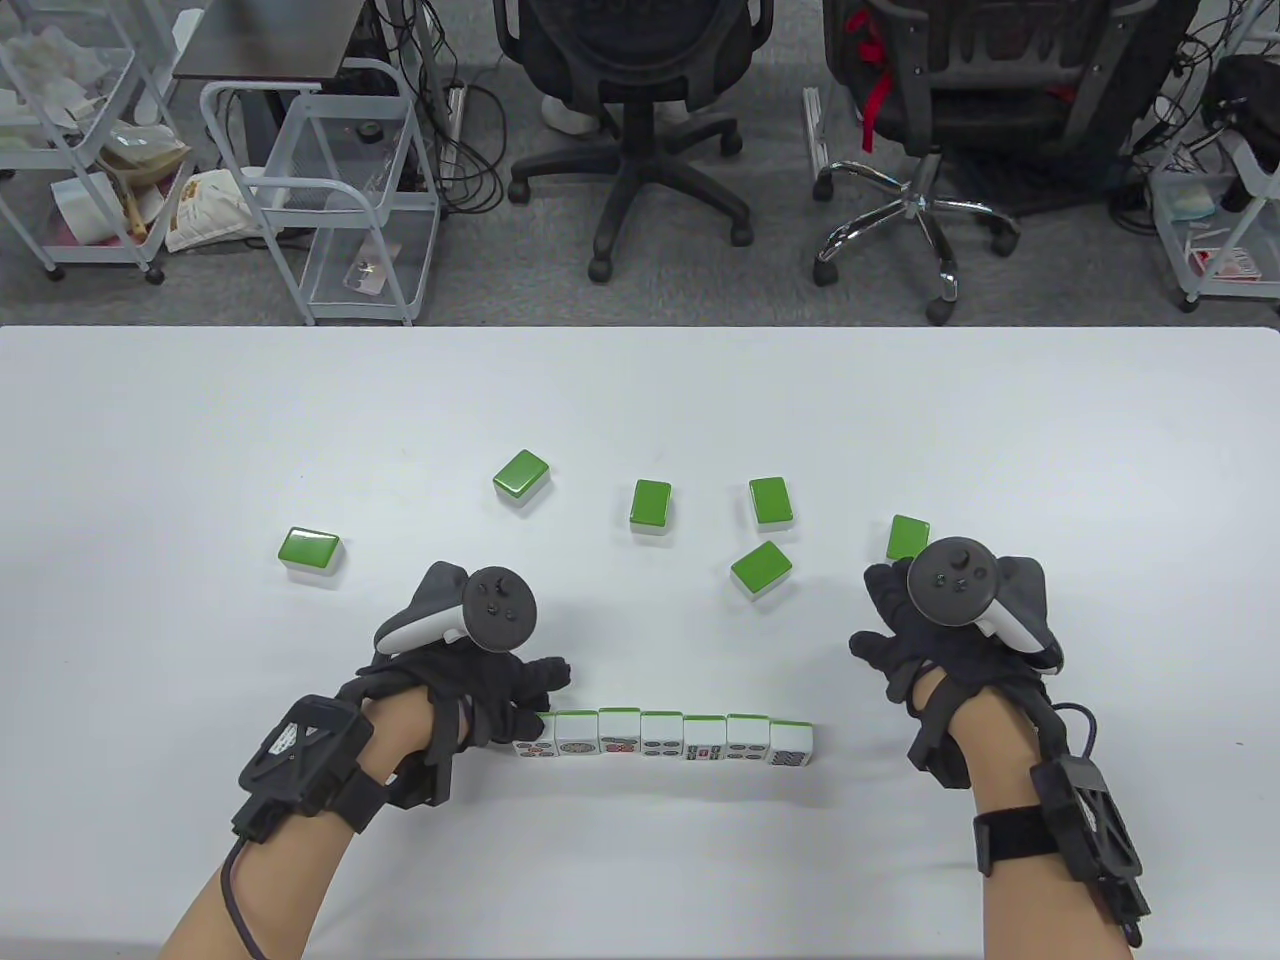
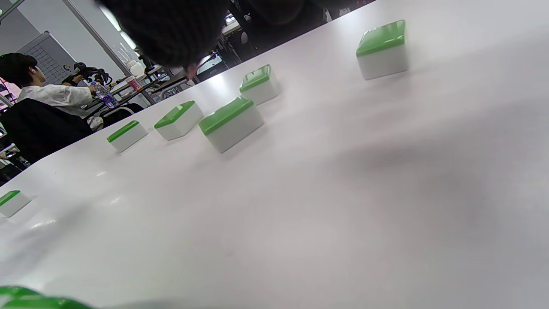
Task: Stand mahjong tiles upright in a row
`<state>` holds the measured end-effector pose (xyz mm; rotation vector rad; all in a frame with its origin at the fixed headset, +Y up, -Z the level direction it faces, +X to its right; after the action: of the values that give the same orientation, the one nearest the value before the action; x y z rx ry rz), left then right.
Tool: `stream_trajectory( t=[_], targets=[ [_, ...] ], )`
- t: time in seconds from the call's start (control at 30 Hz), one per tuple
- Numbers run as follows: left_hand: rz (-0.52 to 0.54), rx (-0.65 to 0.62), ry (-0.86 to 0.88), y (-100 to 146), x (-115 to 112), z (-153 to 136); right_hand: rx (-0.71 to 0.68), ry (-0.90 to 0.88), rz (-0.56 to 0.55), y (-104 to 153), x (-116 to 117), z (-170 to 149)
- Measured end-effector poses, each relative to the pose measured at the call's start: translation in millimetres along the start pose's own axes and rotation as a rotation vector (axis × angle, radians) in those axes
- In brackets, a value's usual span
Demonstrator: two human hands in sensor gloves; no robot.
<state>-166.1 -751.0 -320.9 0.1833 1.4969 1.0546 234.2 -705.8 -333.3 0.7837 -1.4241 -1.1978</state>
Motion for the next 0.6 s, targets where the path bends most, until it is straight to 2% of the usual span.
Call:
stream_trajectory(
  t=[0.03, 0.1, 0.17, 0.27, 0.43, 0.5, 0.6],
  targets=[
    [0.031, 0.015, 0.001, 3.7, 4.5, -1.1, -0.001, -0.001, -0.004, 0.5, -0.8, 0.0],
    [0.162, 0.079, -0.036, 16.0, 19.5, -1.3, -0.005, 0.003, -0.016, 1.1, -3.5, -0.2],
    [0.338, 0.152, -0.156, 34.2, 40.7, 0.8, 0.002, -0.001, -0.059, 2.1, -9.1, -1.0],
    [0.505, 0.235, -0.168, 50.2, 56.7, -4.1, 0.008, -0.004, -0.104, 3.4, -14.7, -2.3],
    [0.537, 0.296, -0.05, 45.7, 54.6, -30.9, 0.022, -0.025, -0.148, 4.5, -20.1, -4.8],
    [0.524, 0.317, -0.046, 42.3, 53.6, -39.4, 0.03, -0.015, -0.173, 4.1, -22.2, -4.6],
    [0.557, 0.361, -0.041, 44.6, 57.3, -54.5, 0.041, -0.001, -0.208, 2.2, -24.6, -3.4]
  ],
)
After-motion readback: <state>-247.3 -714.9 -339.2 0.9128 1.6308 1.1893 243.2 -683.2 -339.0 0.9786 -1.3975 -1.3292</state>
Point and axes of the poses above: the tracker on the back of each hand, its own z axis roughly to the thumb side, its own y axis roughly from the fingertips to the wrist, x = y × z, the point moved 3 cm from there along -y, roughly from the wrist to the fingertips, and after that the axes turned 12 degrees about y, right-handed, at the moved point
